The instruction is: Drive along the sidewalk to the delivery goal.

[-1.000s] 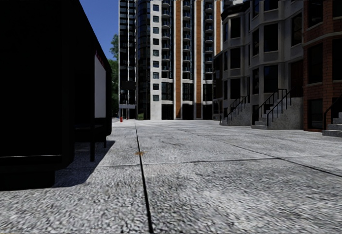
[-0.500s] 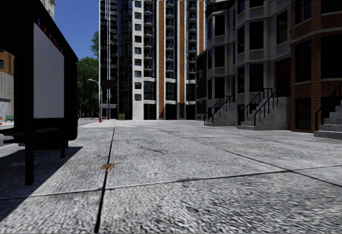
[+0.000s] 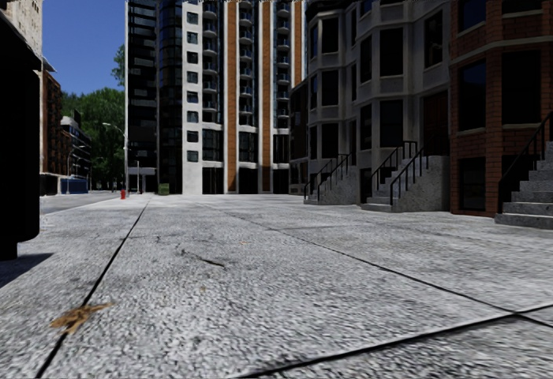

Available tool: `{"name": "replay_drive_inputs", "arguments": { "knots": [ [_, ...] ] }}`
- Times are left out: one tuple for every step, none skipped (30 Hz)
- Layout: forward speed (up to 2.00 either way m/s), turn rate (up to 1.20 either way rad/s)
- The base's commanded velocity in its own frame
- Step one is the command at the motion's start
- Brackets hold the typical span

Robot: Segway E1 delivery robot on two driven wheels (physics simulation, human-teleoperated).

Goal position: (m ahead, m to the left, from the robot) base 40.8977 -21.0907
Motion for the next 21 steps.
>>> {"name": "replay_drive_inputs", "arguments": {
  "knots": [
    [2.00, -0.31],
    [2.00, -0.31],
    [2.00, -0.31],
    [2.00, -0.31],
    [2.00, -0.31],
    [2.00, -0.31],
    [2.00, -0.30],
    [2.00, -0.30],
    [2.00, -0.22],
    [2.00, -0.09],
    [2.00, 0.00],
    [2.00, 0.00],
    [2.00, 0.00],
    [2.00, 0.00],
    [2.00, 0.00],
    [2.00, 0.00],
    [2.00, 0.00],
    [2.00, 0.00],
    [2.00, 0.00],
    [2.00, 0.00],
    [2.00, 0.00]
  ]
}}
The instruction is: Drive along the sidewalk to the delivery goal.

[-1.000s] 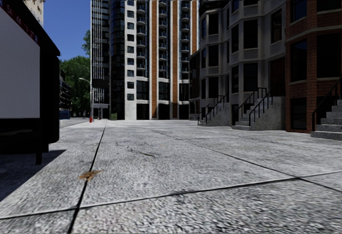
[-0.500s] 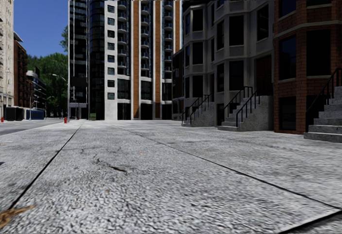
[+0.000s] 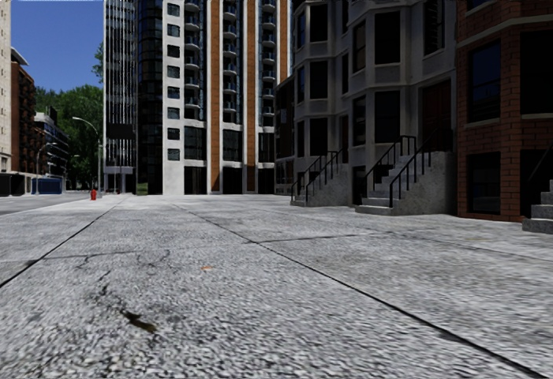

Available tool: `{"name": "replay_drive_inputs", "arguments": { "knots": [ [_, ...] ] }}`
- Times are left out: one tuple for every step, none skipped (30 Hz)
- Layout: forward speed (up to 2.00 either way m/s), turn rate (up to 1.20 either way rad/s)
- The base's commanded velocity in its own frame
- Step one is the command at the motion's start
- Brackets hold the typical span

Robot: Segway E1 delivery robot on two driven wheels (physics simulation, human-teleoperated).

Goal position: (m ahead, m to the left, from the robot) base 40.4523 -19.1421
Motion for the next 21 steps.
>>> {"name": "replay_drive_inputs", "arguments": {
  "knots": [
    [2.00, 0.00],
    [2.00, 0.00],
    [2.00, 0.00],
    [2.00, 0.00],
    [2.00, 0.00],
    [2.00, 0.00],
    [2.00, 0.00],
    [2.00, 0.00],
    [2.00, 0.00],
    [2.00, 0.00],
    [2.00, 0.00],
    [2.00, 0.00],
    [2.00, 0.00],
    [2.00, 0.00],
    [2.00, 0.00],
    [2.00, 0.00],
    [2.00, 0.00],
    [2.00, 0.00],
    [2.00, 0.00],
    [2.00, 0.00],
    [2.00, 0.00]
  ]
}}
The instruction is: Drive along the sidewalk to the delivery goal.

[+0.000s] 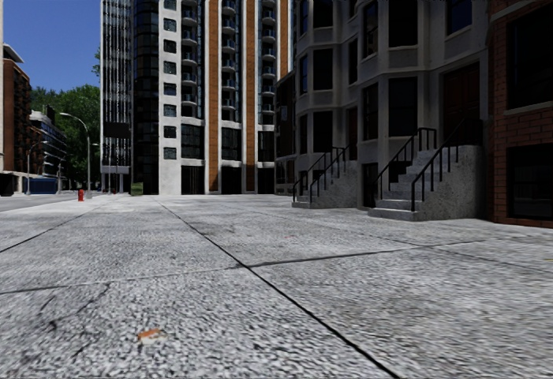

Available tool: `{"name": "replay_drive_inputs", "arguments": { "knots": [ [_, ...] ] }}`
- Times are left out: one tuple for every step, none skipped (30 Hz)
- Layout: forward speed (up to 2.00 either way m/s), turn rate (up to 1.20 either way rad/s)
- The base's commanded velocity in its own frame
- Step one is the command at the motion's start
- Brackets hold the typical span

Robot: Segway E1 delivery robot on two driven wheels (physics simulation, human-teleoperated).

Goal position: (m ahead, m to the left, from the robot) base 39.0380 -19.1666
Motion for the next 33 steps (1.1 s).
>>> {"name": "replay_drive_inputs", "arguments": {
  "knots": [
    [2.00, 0.00],
    [2.00, 0.00],
    [2.00, 0.00],
    [2.00, 0.00],
    [2.00, 0.00],
    [2.00, 0.00],
    [2.00, 0.00],
    [2.00, 0.00],
    [2.00, 0.00],
    [2.00, 0.00],
    [2.00, 0.00],
    [2.00, 0.00],
    [2.00, 0.00],
    [2.00, 0.00],
    [2.00, 0.00],
    [2.00, 0.00],
    [2.00, 0.00],
    [2.00, 0.00],
    [2.00, 0.00],
    [2.00, 0.00],
    [2.00, 0.00],
    [2.00, 0.00],
    [2.00, 0.00],
    [2.00, 0.00],
    [2.00, 0.09],
    [2.00, 0.13],
    [2.00, 0.16],
    [2.00, 0.18],
    [2.00, 0.18],
    [2.00, 0.20],
    [2.00, 0.22],
    [2.00, 0.22],
    [2.00, 0.22]
  ]
}}
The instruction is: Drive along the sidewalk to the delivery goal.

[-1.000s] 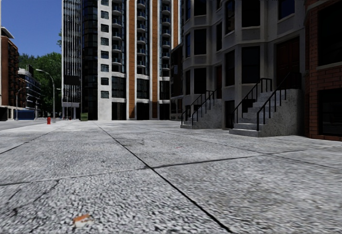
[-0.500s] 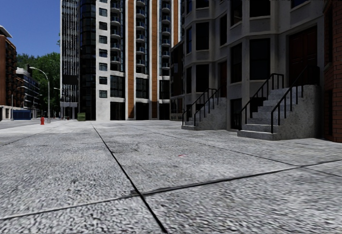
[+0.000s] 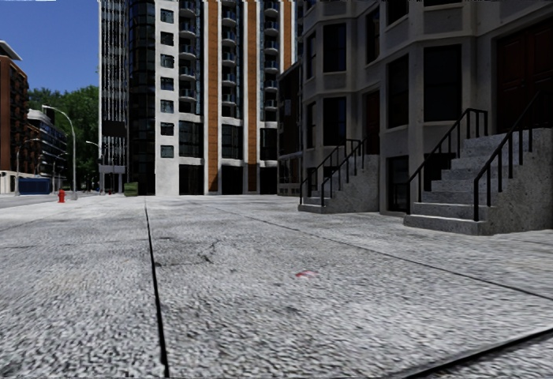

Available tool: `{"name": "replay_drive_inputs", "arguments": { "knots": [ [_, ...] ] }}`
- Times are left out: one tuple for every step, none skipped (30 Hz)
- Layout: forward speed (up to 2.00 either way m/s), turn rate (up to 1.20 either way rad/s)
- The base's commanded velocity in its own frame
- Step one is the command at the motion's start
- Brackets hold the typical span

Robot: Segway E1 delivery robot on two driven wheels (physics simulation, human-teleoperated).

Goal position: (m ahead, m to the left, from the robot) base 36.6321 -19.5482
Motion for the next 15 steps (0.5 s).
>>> {"name": "replay_drive_inputs", "arguments": {
  "knots": [
    [2.00, 0.22],
    [2.00, 0.22],
    [2.00, 0.22],
    [2.00, 0.23],
    [2.00, 0.23],
    [2.00, 0.23],
    [2.00, 0.23],
    [2.00, 0.23],
    [2.00, 0.23],
    [2.00, 0.23],
    [2.00, 0.23],
    [2.00, 0.23],
    [2.00, 0.23],
    [2.00, 0.22],
    [2.00, 0.22]
  ]
}}
